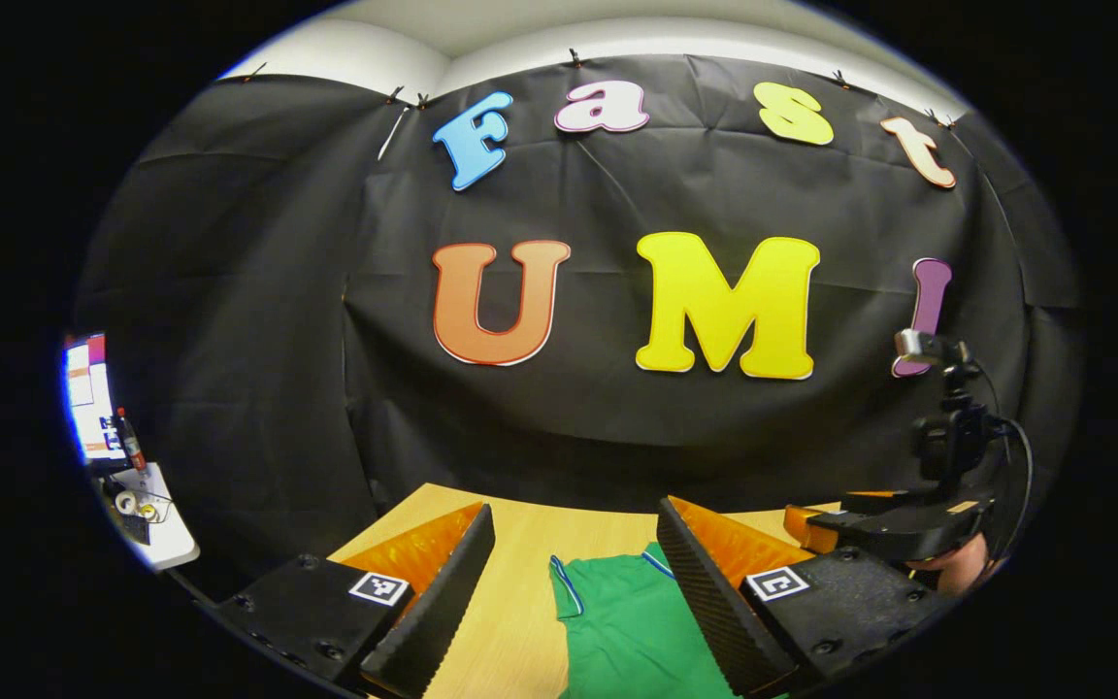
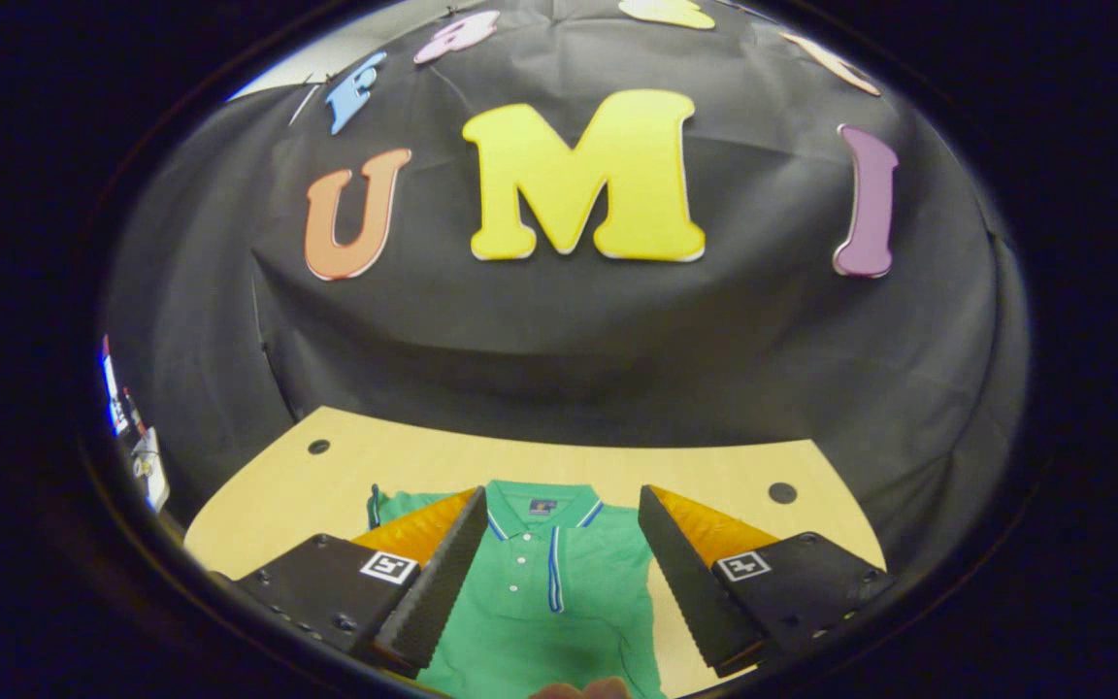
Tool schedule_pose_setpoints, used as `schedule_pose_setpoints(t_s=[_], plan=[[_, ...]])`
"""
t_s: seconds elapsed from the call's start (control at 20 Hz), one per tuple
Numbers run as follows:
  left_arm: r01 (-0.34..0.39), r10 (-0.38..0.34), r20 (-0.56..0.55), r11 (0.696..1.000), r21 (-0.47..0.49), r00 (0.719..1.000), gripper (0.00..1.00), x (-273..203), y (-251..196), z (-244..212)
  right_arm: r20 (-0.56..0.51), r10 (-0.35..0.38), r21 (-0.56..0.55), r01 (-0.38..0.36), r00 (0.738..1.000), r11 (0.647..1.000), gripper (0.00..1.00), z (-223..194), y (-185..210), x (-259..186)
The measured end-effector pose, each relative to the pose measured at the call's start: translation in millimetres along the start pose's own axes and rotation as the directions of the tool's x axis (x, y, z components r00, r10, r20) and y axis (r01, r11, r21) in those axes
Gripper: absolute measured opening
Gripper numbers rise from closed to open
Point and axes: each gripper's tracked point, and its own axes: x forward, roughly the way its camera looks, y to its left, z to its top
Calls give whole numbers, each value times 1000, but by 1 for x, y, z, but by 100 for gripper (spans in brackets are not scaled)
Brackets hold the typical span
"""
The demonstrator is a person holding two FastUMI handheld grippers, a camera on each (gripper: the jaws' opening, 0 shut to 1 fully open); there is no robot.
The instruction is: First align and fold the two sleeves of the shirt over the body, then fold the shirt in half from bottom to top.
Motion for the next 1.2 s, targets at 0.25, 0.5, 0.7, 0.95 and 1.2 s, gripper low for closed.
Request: schedule_pose_setpoints(t_s=[0.25, 0.5, 0.7, 0.95, 1.2], plan=[[47, -47, -102, 999, 2, 994, 100, 19, -3, -28, 68, -32, -4, 32, 997, 999, 96, 11, -10, -77], [68, -60, -282, 998, 18, 957, 100, 61, 4, -76, 69, -42, 1, 42, 997, 999, 96, 6, -11, -121], [82, -59, -423, 996, 35, 904, 100, 103, 10, -124, 40, -36, 10, 36, 999, 999, 96, 1, -12, -132], [63, -20, -562, 996, 56, 827, 100, 161, 20, -195, -50, -47, 4, 48, 998, 999, 96, -26, -18, -130], [73, -25, -670, 996, 43, 742, 100, 197, 16, -260, -120, -58, 10, 60, 991, 998, 96, -48, -24, -124]])
